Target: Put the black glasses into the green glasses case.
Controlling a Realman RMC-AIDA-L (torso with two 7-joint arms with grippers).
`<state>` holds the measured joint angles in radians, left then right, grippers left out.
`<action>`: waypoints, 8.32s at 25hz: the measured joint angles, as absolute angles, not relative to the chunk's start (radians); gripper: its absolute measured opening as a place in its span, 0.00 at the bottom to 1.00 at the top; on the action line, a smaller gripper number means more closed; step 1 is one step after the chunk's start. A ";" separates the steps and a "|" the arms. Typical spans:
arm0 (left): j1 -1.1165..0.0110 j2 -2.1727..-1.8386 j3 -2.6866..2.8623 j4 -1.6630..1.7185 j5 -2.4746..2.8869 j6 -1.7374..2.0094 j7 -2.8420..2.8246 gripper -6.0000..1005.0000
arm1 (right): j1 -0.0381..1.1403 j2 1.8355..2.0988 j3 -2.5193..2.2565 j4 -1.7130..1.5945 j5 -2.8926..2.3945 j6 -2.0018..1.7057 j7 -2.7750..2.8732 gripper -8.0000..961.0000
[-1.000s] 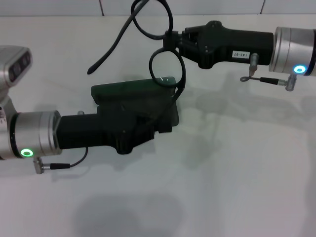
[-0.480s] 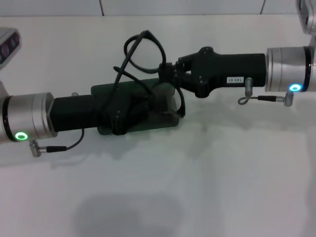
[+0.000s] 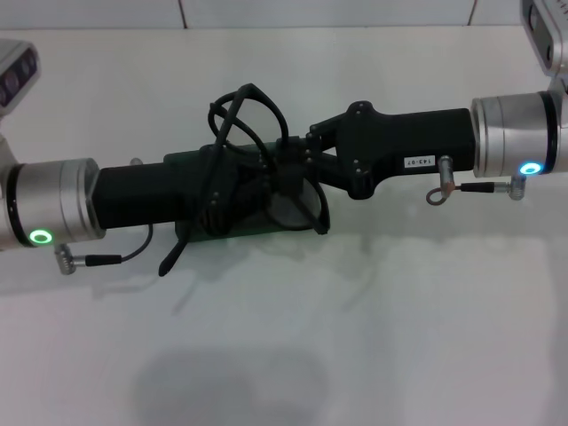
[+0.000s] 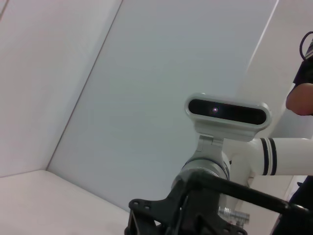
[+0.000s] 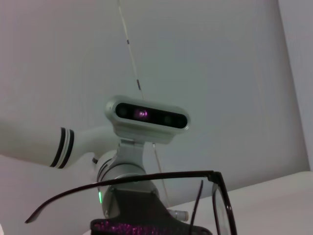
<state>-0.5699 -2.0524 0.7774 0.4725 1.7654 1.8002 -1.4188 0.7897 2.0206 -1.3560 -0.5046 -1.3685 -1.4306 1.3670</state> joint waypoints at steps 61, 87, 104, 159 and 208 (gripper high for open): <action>-0.542 -2.045 0.788 0.472 1.875 1.809 -1.410 0.04 | 0.615 2.028 -1.535 -0.687 -1.158 -1.203 0.586 0.06; -0.563 -2.048 0.787 0.472 1.874 1.806 -1.409 0.05 | 0.707 2.014 -1.575 -0.691 -1.270 -1.315 1.002 0.06; -0.547 -2.036 0.785 0.472 1.884 1.806 -1.411 0.05 | 0.709 2.016 -1.508 -0.686 -1.278 -1.296 1.013 0.06; -0.390 -2.006 0.765 0.551 1.909 1.746 -1.404 0.06 | 1.196 2.028 -1.786 -0.714 -2.013 -1.040 1.941 0.09; -0.381 -2.005 0.765 0.548 1.909 1.746 -1.413 0.08 | 0.998 2.028 -1.838 -0.936 -1.985 -0.969 1.961 0.24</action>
<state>-0.3806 -2.0054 0.7648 0.5483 1.9093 1.7455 -1.4129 0.9976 2.0277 -1.8385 -0.9357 -1.9845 -0.9688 1.9610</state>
